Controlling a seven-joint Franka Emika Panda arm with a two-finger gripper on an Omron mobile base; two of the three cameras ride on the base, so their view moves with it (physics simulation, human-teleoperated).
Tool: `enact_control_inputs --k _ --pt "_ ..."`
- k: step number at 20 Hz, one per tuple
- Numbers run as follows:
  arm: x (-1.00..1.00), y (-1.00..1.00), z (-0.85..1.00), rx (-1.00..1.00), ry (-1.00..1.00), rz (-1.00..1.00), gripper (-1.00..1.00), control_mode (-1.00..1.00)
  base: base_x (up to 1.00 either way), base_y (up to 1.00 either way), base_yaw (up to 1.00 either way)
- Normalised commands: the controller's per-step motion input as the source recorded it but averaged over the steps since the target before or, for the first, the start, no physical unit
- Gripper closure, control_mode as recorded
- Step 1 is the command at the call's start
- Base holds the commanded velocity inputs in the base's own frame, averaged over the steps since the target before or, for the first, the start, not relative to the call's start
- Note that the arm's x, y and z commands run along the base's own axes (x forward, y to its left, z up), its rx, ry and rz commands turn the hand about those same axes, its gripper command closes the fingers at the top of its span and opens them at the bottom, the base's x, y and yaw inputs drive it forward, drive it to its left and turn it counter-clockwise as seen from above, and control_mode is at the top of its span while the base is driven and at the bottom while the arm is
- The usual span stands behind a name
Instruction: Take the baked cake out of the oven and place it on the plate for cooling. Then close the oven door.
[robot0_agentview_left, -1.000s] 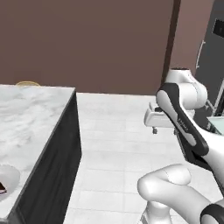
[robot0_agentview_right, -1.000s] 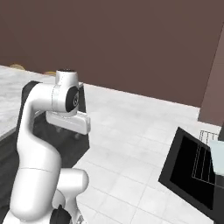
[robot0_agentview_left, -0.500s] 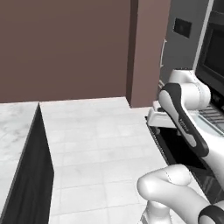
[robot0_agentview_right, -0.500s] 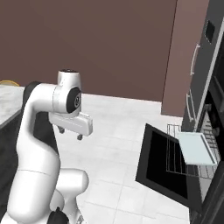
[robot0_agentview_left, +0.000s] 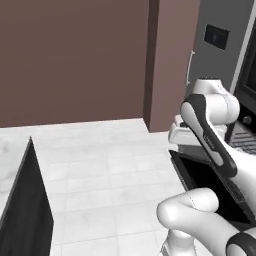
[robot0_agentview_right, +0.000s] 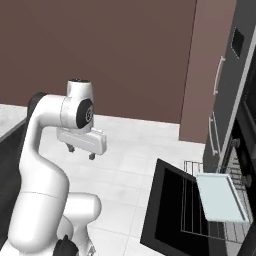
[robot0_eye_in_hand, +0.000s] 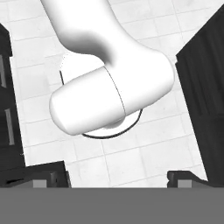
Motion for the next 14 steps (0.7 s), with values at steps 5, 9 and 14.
enact_control_inputs --k 5,9,14 --pt "0.0 0.0 0.0 0.0 0.0 0.0 -1.0 1.0 0.22 -0.67 0.0" --pt "0.0 0.0 0.0 0.0 0.0 0.0 -1.0 1.0 0.0 -0.6 -0.06" --pt "0.0 0.0 0.0 0.0 0.0 0.0 -1.0 1.0 0.0 -0.19 -0.19"
